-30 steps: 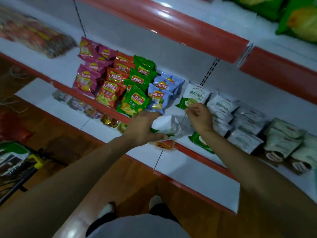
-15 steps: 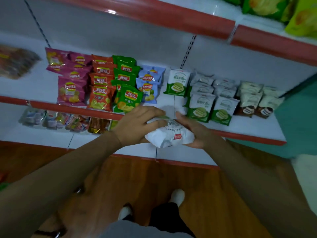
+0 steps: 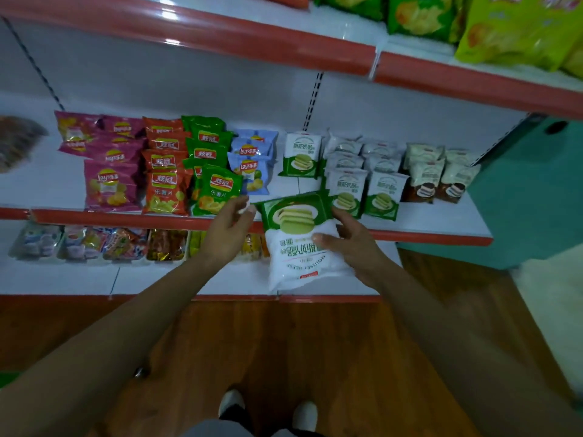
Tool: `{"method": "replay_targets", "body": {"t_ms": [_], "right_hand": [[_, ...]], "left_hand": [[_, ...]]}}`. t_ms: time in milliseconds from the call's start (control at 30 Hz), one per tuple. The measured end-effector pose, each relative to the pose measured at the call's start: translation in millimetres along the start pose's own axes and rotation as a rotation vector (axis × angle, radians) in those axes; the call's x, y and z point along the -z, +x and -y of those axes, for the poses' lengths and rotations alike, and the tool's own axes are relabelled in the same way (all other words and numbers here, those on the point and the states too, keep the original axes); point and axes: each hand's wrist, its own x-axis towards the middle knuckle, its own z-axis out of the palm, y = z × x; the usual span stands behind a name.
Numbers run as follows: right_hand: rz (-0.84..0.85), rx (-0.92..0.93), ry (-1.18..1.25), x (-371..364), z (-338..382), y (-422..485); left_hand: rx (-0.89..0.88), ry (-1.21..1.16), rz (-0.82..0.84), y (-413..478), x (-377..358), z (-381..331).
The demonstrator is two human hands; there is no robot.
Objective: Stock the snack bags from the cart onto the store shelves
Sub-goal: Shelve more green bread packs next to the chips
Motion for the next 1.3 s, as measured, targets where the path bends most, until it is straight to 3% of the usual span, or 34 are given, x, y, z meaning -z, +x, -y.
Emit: {"method": "replay_targets", "body": {"t_ms": [100,200,267,333,433,533,633,767,867,1000,1133,1300], "right_hand": [[0.169,0.083,-0.364,4,18,-6],[0.370,0.175,-0.630,6,47,-4],[0.449,0.208,-0.766,9,68,1],[0.427,0.252,-0.926,11,82,4],[0.084,0.511,-1.094,16,86,8],[-0.276,0.756,-0.878,25,64,7],[-0.450,0.517,-0.462,25,28,-6],[-0.074,-0.015,-0.021,9,-9,-28],[0.040,-0.078,0.183,-5,-21,-32],[-0.101,-0.114,0.239,3,-34,-29],[-0.108,-0.099,0.119,41,-38,-22],[-0.011,0.024,-0.036,82,-29,-7]], "left_hand": [[-0.084,0.010,0.105,0,-7,-27],[0.069,-0.037,0.473,-5,-11,-45],[0.080,-0.080,0.588,-9,-19,-49],[0.067,-0.151,0.479,-11,-28,-49],[0.120,-0.332,0.245,-8,-38,-46],[0.250,-0.607,0.088,-5,-39,-39],[0.344,-0.913,0.046,-6,-39,-37],[0.325,-1.068,-0.004,-18,-65,-39],[0.295,-1.052,-0.045,-31,-97,-33],[0.334,-0.933,-0.048,-53,-127,-16],[0.455,-0.666,-0.077,-61,-132,1],[0.273,-0.368,-0.026,-52,-139,-11]]}}
